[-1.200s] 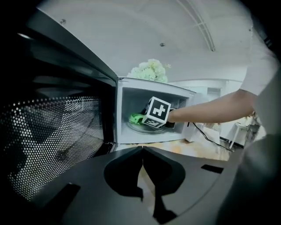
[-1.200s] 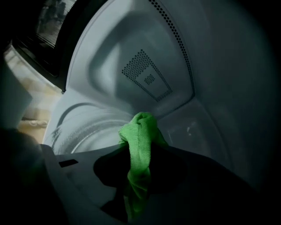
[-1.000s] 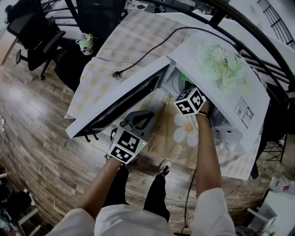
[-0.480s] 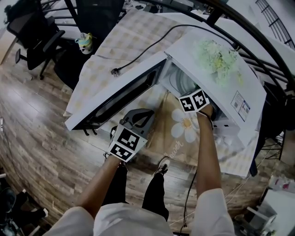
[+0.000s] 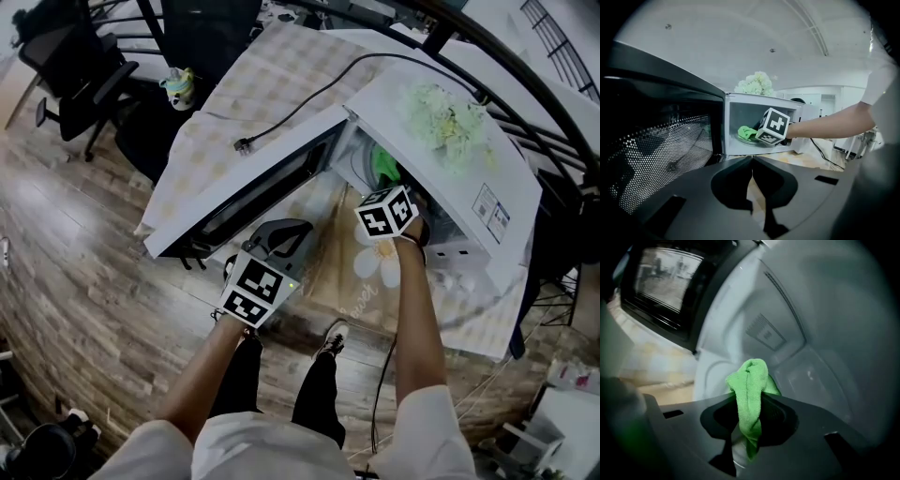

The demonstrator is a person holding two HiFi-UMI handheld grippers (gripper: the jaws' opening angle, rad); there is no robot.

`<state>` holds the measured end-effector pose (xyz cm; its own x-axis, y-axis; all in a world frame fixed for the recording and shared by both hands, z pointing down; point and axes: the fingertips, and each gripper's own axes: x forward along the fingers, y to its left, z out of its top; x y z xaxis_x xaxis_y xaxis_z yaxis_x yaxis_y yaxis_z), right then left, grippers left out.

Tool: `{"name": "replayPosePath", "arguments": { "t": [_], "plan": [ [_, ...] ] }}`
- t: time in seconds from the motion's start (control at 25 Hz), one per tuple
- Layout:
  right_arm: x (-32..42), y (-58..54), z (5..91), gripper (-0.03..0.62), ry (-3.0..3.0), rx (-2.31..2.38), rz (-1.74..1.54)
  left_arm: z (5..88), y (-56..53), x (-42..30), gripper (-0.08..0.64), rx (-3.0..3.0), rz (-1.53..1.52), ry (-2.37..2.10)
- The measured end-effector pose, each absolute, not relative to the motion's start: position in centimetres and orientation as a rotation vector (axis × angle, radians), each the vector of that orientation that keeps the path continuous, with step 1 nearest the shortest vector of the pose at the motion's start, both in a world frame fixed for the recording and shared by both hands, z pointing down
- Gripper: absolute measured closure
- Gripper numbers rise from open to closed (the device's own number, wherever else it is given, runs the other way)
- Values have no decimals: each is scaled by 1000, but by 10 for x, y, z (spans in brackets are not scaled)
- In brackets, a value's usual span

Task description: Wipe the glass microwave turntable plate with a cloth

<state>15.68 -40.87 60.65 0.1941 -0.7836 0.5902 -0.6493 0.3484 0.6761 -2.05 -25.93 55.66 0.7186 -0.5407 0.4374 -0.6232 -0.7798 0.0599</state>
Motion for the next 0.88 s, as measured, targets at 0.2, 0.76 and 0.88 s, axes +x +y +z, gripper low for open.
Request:
{"name": "replayPosePath", "arguments": {
  "t": [0.2, 0.76, 0.88],
  "plan": [
    [125, -404, 609, 492, -1578, 1316, -198, 550, -252, -27, 541, 2723, 590, -949],
    [194, -340, 607, 491, -1283, 1513, 112, 538, -229, -30, 541, 2824, 601, -830],
    [187, -327, 604, 493, -1290, 1539, 153, 523, -228, -31, 541, 2868, 589, -786]
  ]
}}
